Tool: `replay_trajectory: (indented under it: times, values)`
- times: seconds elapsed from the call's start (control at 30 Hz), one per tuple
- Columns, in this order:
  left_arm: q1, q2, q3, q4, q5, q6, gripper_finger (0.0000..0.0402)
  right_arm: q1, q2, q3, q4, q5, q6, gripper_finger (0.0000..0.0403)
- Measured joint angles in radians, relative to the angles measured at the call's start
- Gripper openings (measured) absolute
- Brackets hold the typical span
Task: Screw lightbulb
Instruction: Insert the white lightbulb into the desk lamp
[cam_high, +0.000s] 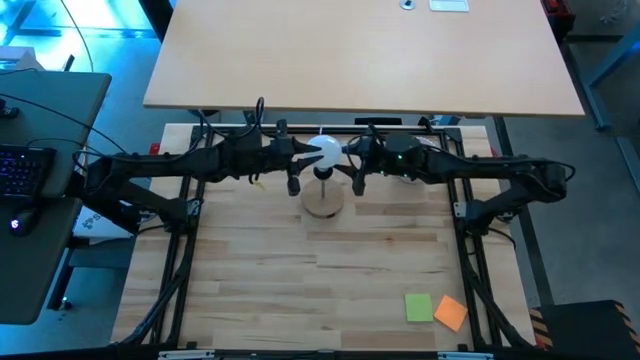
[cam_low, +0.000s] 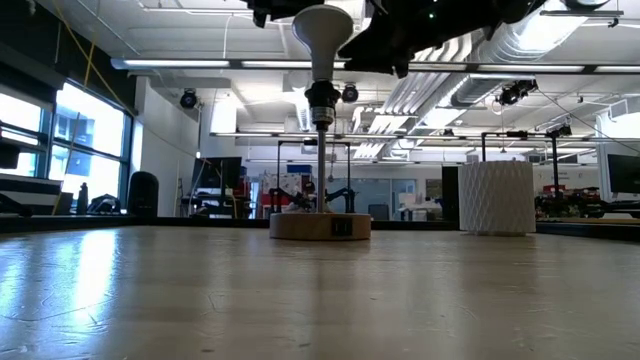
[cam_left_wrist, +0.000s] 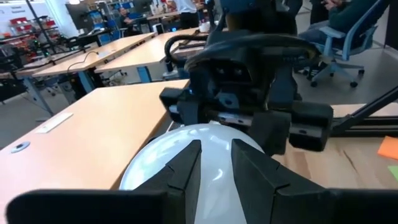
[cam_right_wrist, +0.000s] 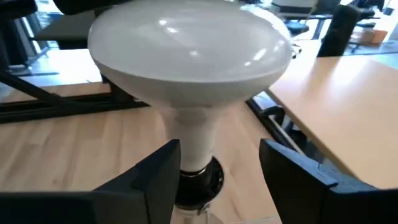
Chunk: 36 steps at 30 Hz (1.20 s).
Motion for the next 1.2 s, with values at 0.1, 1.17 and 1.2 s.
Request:
replay_trajectory:
  times: [0.1,1.17,1.2]
  values:
    - [-0.003,-0.005,-0.001,-0.002,0.0,0.001,0.0082,0.014,-0.007,0.0,0.006,0.002,-0.002,0.0215]
    - [-0.018,-0.144,-0.003,-0.152,-0.093,0.058,0.0082,0.019,-0.025,0.001,-0.074,0.133,-0.03,0.0216]
    - [-0.027,-0.165,-0.002,-0.188,-0.122,0.062,0.0082,0.008,-0.025,0.001,-0.083,0.122,-0.035,0.0216]
